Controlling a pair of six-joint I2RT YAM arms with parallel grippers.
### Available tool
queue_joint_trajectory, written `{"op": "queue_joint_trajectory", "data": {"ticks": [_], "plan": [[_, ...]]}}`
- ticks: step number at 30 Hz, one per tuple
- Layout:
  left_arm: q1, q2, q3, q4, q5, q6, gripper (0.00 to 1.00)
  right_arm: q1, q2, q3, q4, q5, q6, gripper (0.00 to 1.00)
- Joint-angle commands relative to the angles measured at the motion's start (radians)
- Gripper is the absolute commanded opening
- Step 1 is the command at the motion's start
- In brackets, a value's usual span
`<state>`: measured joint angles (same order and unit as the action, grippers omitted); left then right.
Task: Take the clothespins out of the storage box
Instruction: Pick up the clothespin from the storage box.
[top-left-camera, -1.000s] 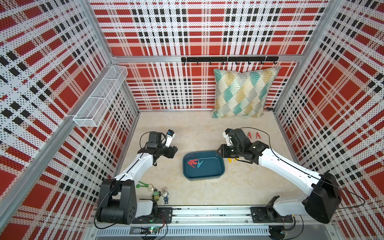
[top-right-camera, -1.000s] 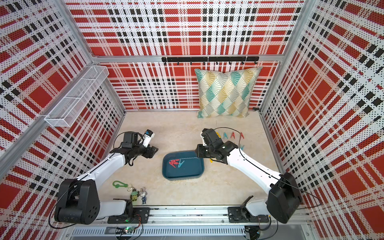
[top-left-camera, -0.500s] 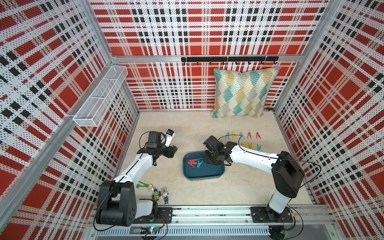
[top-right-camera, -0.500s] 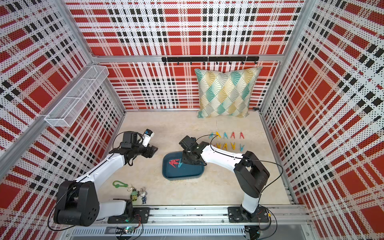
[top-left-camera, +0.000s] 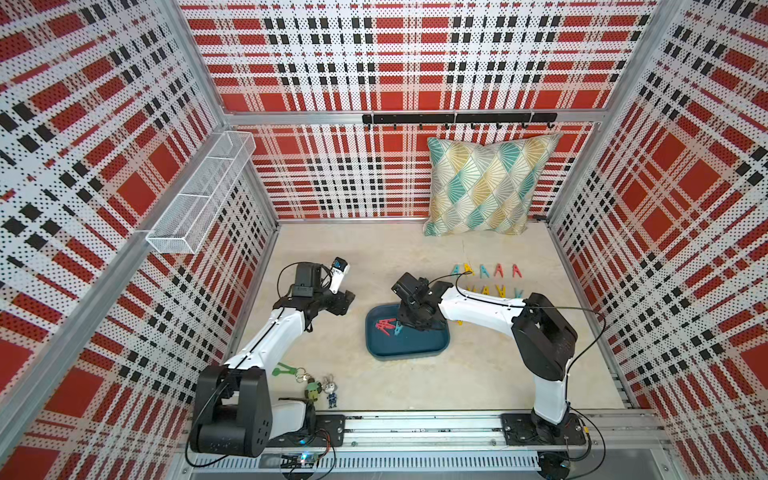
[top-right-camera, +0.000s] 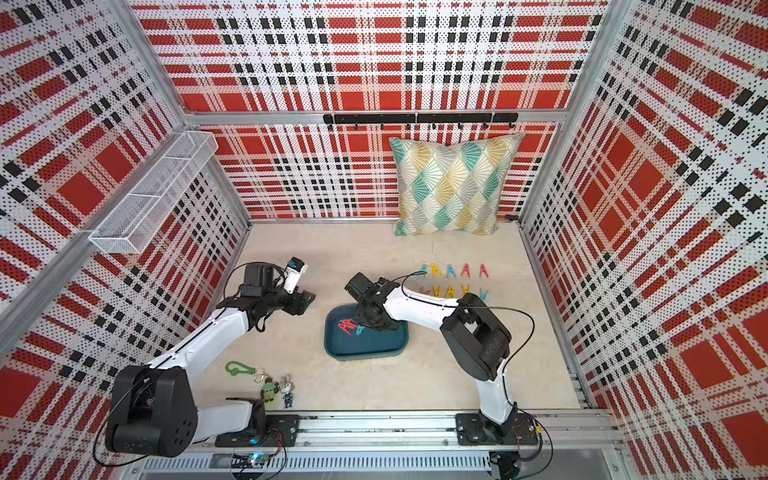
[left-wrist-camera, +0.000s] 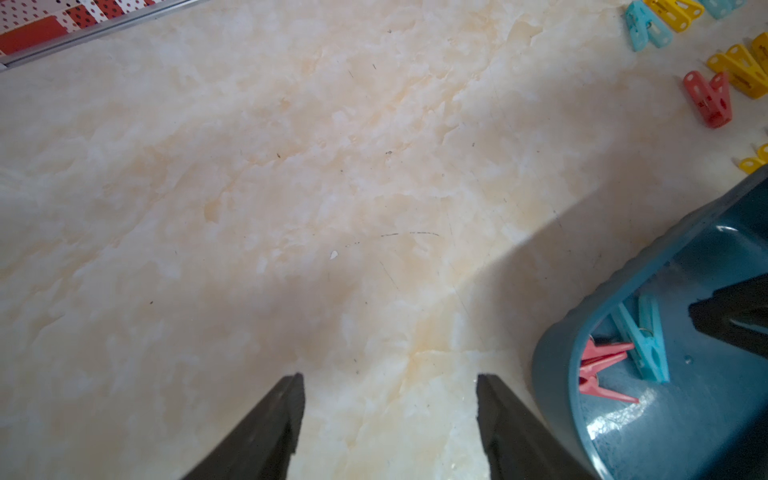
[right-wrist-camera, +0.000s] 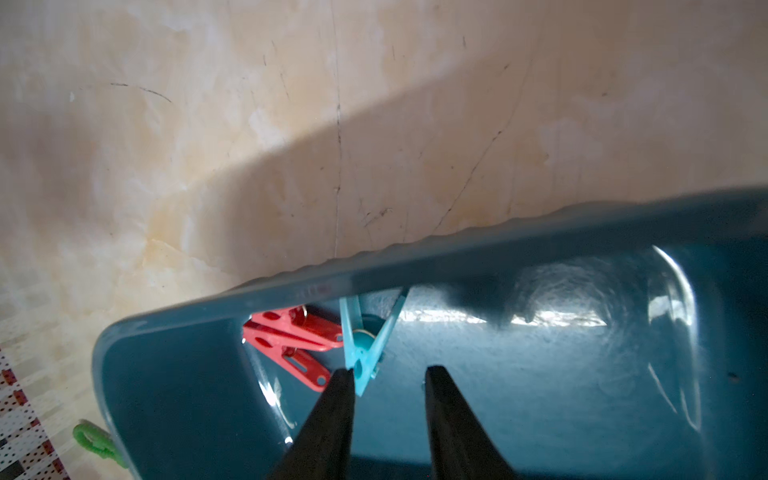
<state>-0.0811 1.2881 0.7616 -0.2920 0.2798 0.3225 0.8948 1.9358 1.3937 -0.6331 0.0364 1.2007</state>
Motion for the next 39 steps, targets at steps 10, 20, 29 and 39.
{"op": "queue_joint_trajectory", "data": {"ticks": [10,20,29,39], "plan": [[-0.006,-0.041,-0.002,0.013,0.005,0.009,0.72,0.01,0.1,0.095,-0.089,0.004,0.037,0.36],[-0.007,-0.055,-0.005,0.013,0.012,0.009,0.72,0.015,0.144,0.145,-0.15,0.014,0.053,0.37],[-0.005,-0.064,-0.005,0.013,0.016,0.012,0.72,0.019,0.192,0.203,-0.194,0.008,0.048,0.36],[0.0,-0.075,-0.007,0.014,0.022,0.011,0.72,0.02,0.232,0.238,-0.214,-0.006,0.042,0.32]]}}
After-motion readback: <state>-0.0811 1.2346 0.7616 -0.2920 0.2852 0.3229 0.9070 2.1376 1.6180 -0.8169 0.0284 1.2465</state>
